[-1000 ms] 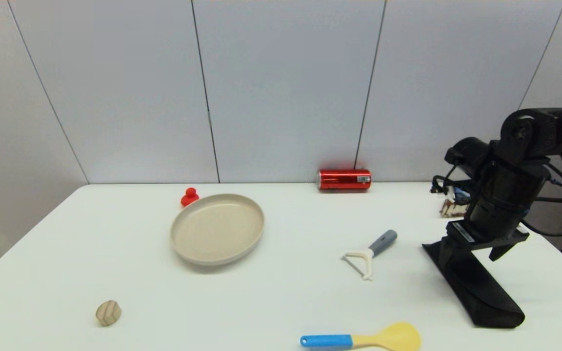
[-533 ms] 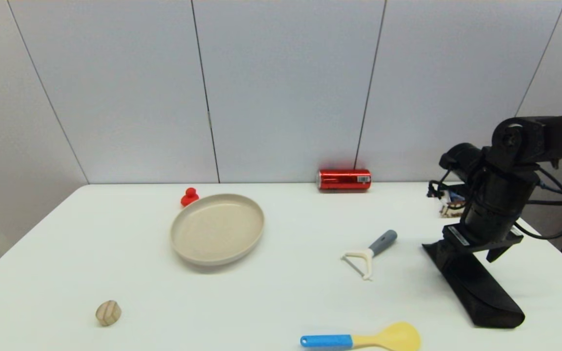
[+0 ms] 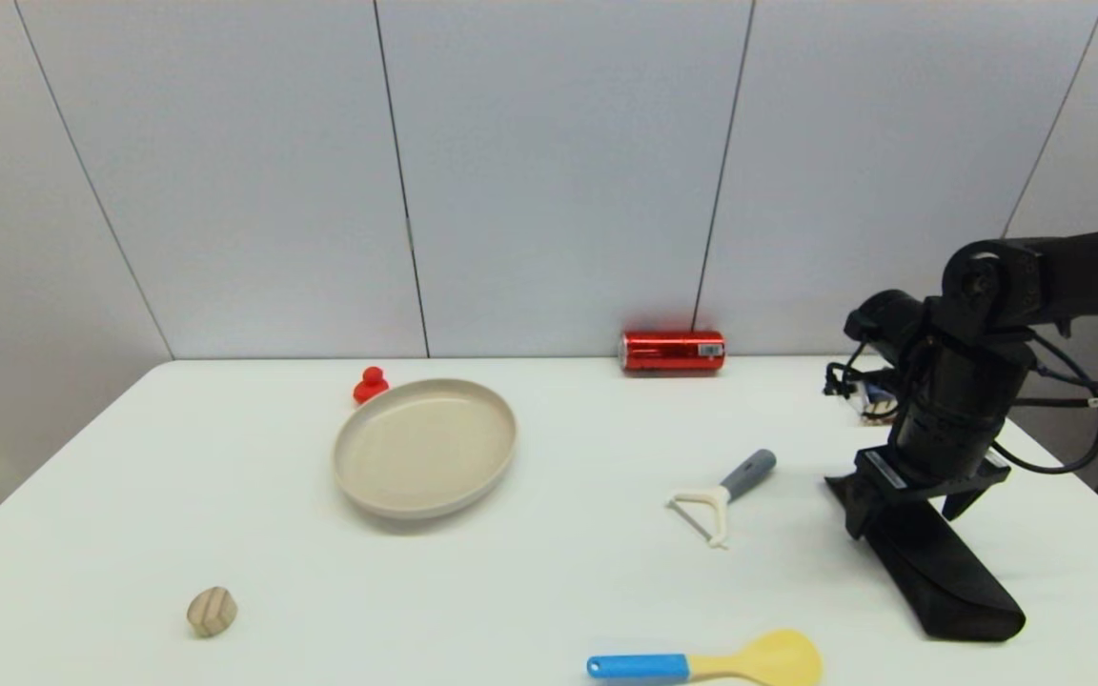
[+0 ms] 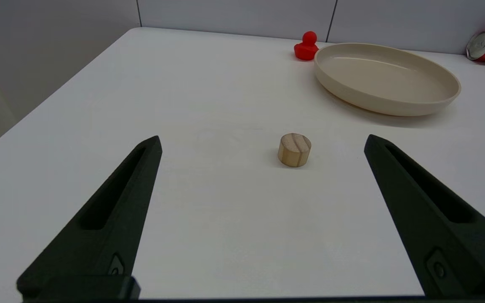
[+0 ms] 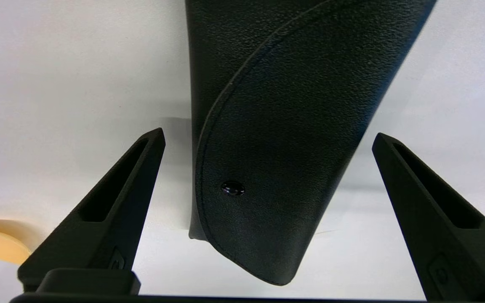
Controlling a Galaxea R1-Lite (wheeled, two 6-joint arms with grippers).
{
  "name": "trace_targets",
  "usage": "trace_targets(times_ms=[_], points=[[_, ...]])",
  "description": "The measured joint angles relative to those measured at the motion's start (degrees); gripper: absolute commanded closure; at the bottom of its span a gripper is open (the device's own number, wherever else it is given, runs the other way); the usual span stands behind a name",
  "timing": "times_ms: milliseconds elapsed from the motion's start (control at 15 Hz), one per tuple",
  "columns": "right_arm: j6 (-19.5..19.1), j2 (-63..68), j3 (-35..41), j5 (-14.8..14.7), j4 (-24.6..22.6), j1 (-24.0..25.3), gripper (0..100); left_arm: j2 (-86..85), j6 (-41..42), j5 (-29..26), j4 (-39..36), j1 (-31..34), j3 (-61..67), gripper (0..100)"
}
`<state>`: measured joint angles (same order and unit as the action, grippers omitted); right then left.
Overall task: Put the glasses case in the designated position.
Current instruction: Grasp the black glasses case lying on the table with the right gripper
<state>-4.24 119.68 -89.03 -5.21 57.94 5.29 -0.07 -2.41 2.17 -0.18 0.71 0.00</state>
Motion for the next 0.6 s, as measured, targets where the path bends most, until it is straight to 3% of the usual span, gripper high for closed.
trace_targets(times_ms=[600], points=[[0.5, 0.3, 0.0, 0.0, 0.1, 0.3, 100, 0.0, 0.0, 0.0, 0.0, 0.0, 0.0, 0]])
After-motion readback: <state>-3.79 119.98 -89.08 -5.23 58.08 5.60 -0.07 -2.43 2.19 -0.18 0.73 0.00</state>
